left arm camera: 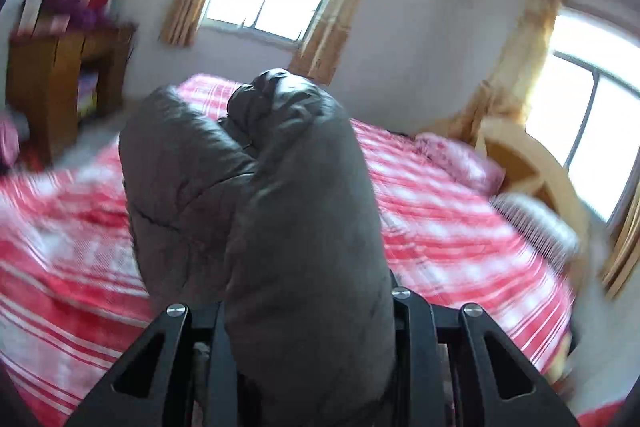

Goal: Fold large clothes

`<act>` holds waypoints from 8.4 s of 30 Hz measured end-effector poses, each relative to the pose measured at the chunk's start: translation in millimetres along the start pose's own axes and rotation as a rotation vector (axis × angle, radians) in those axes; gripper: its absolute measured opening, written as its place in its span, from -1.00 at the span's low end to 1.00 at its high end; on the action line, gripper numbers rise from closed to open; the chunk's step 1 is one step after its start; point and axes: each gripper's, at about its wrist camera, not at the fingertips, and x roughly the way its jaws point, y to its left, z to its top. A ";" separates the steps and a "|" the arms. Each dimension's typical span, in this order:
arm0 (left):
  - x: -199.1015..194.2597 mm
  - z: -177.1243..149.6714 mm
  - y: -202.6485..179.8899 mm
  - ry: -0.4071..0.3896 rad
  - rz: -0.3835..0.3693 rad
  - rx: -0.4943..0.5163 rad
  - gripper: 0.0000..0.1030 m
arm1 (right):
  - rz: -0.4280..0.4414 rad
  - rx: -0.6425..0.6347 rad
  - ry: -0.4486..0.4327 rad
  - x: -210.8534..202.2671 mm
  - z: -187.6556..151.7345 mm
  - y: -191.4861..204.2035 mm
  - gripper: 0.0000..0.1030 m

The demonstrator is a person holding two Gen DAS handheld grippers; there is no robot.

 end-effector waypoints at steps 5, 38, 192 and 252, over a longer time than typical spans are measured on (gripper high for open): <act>9.1 -12.8 -37.1 0.030 -0.035 0.122 -0.44 | 0.026 -0.088 -0.070 -58.1 11.8 8.8 -0.73; 56.9 -130.9 -163.4 0.236 0.101 0.895 -0.10 | -0.386 -0.370 -0.101 -191.0 78.2 -28.5 -0.63; 66.9 -24.3 3.3 0.294 -0.107 -0.307 0.95 | -0.222 -0.377 -0.078 -103.3 100.5 -20.1 -0.38; -12.8 -15.0 224.1 0.199 0.826 -0.359 0.99 | -0.526 -0.761 -0.107 162.0 113.7 196.1 -0.37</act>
